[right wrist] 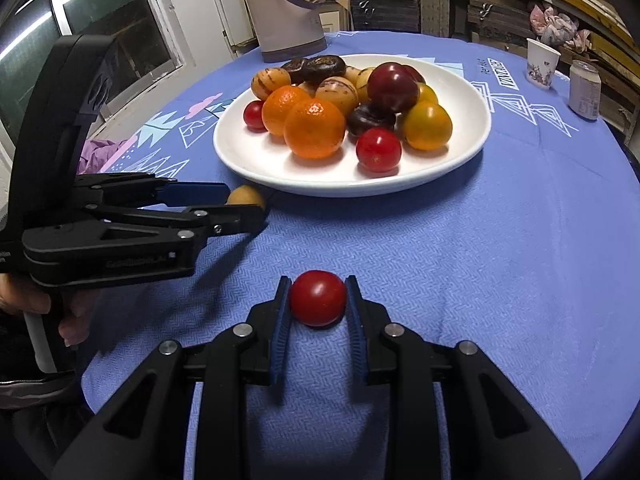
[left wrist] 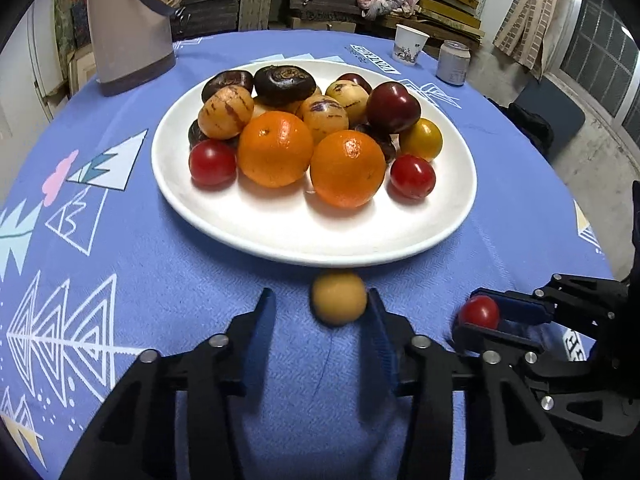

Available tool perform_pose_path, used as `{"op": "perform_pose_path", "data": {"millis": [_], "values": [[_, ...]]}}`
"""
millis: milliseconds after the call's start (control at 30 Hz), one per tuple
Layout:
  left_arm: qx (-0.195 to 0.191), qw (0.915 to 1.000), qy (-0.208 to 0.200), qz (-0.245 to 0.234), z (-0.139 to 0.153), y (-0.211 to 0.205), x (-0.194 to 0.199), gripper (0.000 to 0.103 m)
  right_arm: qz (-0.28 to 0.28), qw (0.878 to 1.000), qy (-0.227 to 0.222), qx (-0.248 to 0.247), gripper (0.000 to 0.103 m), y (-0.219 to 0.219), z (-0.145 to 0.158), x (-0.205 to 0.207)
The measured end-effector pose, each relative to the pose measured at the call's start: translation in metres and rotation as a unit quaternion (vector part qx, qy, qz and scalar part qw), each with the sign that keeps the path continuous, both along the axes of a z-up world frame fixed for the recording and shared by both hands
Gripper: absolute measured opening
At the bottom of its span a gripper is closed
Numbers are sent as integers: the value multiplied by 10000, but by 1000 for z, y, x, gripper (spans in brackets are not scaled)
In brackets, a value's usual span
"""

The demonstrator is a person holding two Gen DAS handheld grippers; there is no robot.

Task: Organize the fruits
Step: 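Grasp a red cherry tomato with the right tool while the left tool grasps a small tan fruit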

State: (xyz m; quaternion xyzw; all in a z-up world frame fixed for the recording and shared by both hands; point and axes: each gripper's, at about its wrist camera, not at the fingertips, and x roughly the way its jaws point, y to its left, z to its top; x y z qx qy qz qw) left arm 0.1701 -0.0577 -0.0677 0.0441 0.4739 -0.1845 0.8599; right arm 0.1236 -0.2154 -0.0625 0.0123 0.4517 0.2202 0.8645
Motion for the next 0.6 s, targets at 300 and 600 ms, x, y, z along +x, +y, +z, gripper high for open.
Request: {"op": "perform_pose_path", "data": {"millis": [300, 600], "values": [[-34, 9999, -131, -43, -1, 2, -3, 29, 9, 10000, -35, -53, 27, 3, 3, -3], [-146, 9998, -57, 114, 3, 23, -9, 29, 78, 9998, -12, -191, 27, 8, 3, -6]]}}
